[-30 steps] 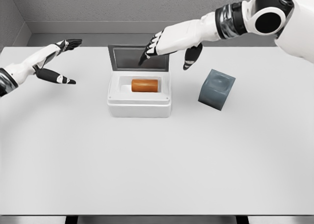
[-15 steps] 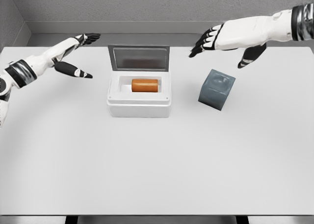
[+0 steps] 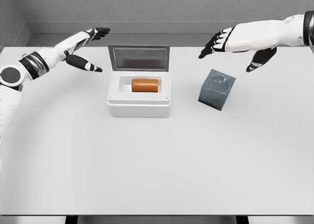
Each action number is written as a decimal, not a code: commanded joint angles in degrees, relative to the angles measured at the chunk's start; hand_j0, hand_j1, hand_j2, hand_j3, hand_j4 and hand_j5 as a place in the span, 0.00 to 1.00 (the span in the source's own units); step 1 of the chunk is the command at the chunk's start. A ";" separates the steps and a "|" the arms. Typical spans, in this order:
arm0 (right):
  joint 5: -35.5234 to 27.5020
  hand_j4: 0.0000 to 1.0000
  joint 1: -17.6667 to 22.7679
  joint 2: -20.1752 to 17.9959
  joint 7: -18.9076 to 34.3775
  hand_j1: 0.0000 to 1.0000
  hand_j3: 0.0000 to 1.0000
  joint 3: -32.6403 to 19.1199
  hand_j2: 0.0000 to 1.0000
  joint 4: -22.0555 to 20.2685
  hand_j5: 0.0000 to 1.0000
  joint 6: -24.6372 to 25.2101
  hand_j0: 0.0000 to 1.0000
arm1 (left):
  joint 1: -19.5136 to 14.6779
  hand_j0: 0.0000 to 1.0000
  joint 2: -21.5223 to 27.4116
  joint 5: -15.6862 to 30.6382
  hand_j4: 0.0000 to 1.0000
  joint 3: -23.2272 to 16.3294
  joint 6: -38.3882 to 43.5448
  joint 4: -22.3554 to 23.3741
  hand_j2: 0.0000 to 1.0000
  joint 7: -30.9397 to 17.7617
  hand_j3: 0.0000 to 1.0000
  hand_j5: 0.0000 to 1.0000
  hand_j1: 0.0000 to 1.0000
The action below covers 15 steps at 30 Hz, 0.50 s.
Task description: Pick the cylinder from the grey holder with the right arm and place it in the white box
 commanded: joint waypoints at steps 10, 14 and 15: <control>-0.79 1.00 0.97 0.60 -0.03 1.00 1.00 0.32 1.00 -0.05 1.00 0.15 1.00 | 0.53 1.00 4.03 -0.48 1.00 -4.06 0.11 -5.26 1.00 0.02 1.00 1.00 1.00; -0.79 1.00 2.11 0.77 -0.03 1.00 1.00 0.41 1.00 0.04 1.00 0.15 1.00 | 1.67 1.00 5.70 -0.48 1.00 -5.11 0.03 -8.51 1.00 0.02 1.00 1.00 1.00; -0.79 1.00 1.93 0.77 -0.03 1.00 1.00 0.41 1.00 0.13 1.00 0.15 1.00 | 1.67 1.00 5.79 -0.39 1.00 -6.26 0.11 -9.91 1.00 0.02 1.00 1.00 1.00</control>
